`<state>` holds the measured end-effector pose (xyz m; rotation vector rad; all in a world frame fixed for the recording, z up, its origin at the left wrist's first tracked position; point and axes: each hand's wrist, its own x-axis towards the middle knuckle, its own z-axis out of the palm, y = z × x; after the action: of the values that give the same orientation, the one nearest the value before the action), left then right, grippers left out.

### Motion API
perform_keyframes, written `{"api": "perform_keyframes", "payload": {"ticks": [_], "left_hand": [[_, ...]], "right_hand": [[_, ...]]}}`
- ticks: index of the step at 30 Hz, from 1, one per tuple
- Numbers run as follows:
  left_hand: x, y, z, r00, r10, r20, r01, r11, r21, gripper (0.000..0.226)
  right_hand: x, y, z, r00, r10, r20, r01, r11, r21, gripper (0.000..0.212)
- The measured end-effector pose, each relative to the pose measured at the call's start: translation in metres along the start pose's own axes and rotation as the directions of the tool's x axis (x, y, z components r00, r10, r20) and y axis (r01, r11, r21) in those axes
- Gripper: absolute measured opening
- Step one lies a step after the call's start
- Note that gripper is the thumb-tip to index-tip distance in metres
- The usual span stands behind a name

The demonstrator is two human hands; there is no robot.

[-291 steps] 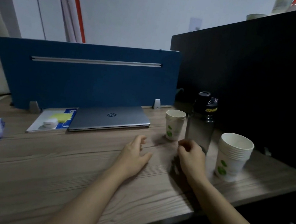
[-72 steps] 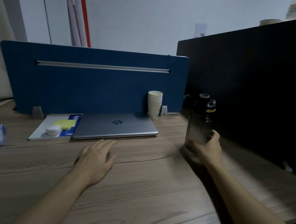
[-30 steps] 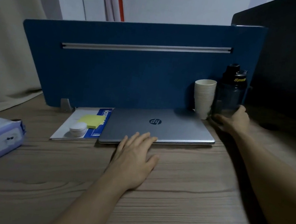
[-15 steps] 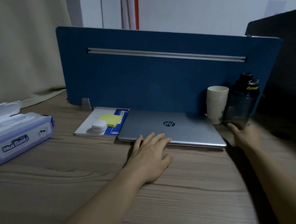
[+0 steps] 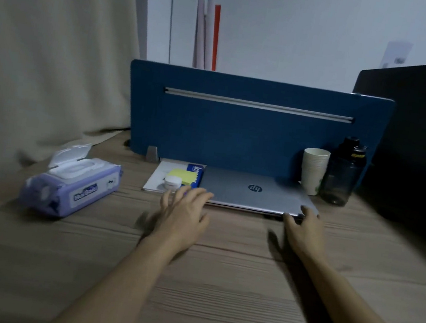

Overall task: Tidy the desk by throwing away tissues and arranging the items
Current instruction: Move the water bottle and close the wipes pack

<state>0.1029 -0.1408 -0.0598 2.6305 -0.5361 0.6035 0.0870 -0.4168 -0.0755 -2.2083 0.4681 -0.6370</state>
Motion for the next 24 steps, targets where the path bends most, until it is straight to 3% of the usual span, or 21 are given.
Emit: {"api": "perform_keyframes", "payload": {"ticks": [6,10,14,19,24], "left_hand": [[-0.029,-0.09,-0.064,0.966,-0.033,-0.256,0.054,0.996,0.076,0.047],[-0.04,-0.137,-0.094,0.892,-0.011,-0.452,0.018,1.0,0.012,0.038],[-0.048,-0.171,-0.108,0.799,-0.12,-0.589,0.083,0.992,-0.09,0.043],[-0.046,-0.2,-0.115,0.768,-0.255,-0.587,0.188,0.967,-0.174,0.064],[-0.035,-0.211,-0.114,0.819,-0.422,-0.389,0.315,0.897,-0.309,0.074]], "right_hand": [[-0.049,-0.053,0.052,0.984,-0.124,0.128,0.136,0.987,-0.09,0.058],[-0.084,-0.099,0.094,0.947,-0.214,0.239,0.224,0.975,-0.013,0.059],[-0.101,-0.132,0.13,0.858,-0.333,0.39,0.368,0.93,-0.017,0.063],[-0.101,-0.154,0.157,0.719,-0.424,0.551,0.556,0.826,-0.089,0.069],[-0.098,-0.16,0.165,0.687,-0.444,0.576,0.605,0.788,-0.114,0.065]]}}
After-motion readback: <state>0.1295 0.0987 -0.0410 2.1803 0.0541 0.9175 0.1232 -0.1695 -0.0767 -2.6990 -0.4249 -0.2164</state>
